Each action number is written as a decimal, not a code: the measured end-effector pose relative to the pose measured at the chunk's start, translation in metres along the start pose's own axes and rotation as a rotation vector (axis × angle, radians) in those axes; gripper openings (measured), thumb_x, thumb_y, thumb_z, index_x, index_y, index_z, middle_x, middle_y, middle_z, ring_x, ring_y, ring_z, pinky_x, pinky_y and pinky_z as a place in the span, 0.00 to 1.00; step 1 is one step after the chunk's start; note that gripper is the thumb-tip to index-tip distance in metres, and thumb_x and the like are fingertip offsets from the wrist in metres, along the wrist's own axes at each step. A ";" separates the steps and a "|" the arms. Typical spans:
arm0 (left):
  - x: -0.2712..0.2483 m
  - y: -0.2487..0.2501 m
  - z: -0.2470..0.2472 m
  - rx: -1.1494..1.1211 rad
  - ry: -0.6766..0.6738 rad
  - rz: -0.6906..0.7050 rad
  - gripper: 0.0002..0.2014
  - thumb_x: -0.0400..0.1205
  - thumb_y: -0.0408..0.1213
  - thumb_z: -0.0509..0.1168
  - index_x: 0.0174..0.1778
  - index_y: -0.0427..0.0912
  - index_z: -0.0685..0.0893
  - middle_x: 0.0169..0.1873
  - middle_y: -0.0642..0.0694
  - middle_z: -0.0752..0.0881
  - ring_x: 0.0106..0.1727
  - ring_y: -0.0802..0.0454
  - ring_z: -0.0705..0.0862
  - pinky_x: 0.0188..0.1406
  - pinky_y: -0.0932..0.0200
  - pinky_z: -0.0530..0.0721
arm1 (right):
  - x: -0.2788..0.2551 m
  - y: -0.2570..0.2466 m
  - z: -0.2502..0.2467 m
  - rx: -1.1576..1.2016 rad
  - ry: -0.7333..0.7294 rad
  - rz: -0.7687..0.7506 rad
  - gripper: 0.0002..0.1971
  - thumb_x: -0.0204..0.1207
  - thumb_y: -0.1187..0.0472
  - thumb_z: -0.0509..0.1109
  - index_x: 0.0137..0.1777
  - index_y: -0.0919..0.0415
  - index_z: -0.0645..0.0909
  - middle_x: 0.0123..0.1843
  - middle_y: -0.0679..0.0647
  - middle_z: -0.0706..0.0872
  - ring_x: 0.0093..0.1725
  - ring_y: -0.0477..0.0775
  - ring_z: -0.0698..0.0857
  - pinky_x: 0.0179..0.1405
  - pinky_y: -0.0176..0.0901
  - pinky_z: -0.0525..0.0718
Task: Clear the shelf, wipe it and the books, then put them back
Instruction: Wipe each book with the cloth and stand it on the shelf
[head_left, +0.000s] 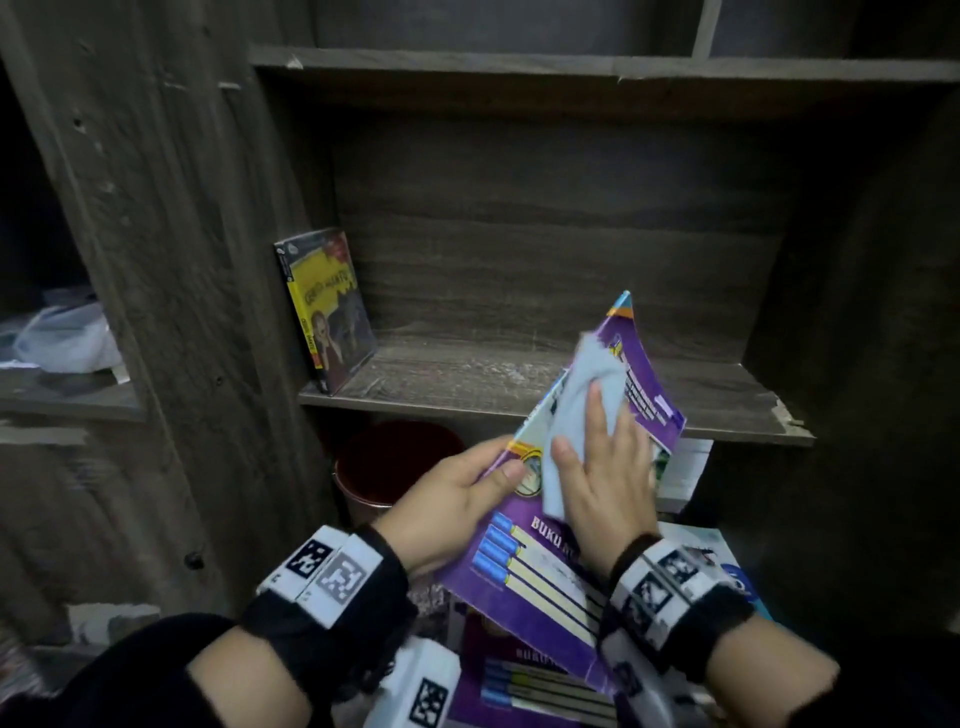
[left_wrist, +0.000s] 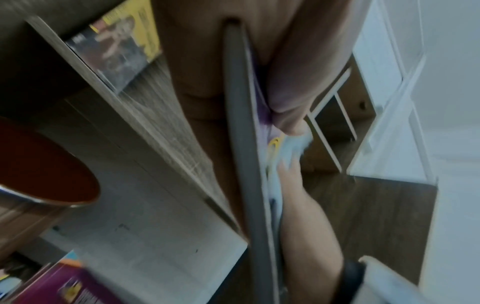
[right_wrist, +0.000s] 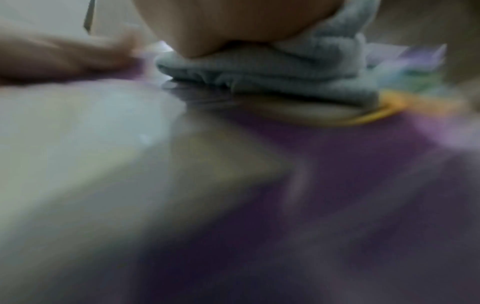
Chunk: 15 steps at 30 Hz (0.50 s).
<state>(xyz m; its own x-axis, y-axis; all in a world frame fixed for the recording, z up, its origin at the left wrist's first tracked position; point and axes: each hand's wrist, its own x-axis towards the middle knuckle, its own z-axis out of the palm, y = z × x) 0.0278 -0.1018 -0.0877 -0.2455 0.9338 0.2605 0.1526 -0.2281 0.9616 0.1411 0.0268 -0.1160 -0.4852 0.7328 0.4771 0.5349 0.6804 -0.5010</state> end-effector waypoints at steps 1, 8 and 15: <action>-0.002 0.003 -0.003 -0.031 0.001 0.009 0.13 0.81 0.37 0.60 0.59 0.50 0.83 0.48 0.52 0.91 0.51 0.58 0.88 0.53 0.64 0.85 | 0.015 0.013 -0.005 0.011 0.034 0.058 0.33 0.79 0.34 0.41 0.83 0.38 0.36 0.85 0.56 0.47 0.81 0.61 0.51 0.78 0.62 0.54; 0.008 -0.006 -0.005 -0.171 0.228 0.082 0.16 0.78 0.43 0.58 0.58 0.47 0.83 0.49 0.48 0.91 0.49 0.55 0.88 0.50 0.62 0.87 | -0.036 0.022 0.025 -0.090 -0.181 -0.114 0.33 0.76 0.33 0.23 0.82 0.36 0.39 0.86 0.56 0.37 0.84 0.63 0.46 0.81 0.61 0.53; 0.003 -0.029 0.017 -0.109 0.137 0.007 0.17 0.80 0.40 0.58 0.63 0.43 0.82 0.57 0.45 0.89 0.57 0.52 0.87 0.60 0.59 0.84 | 0.006 0.021 0.011 0.034 0.075 -0.034 0.28 0.79 0.31 0.32 0.79 0.28 0.42 0.86 0.55 0.49 0.82 0.58 0.49 0.78 0.62 0.51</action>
<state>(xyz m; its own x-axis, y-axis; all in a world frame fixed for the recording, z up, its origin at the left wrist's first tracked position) 0.0386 -0.0882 -0.1162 -0.3745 0.8872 0.2696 0.0523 -0.2701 0.9614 0.1422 0.0456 -0.1316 -0.4489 0.7075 0.5458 0.4948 0.7054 -0.5075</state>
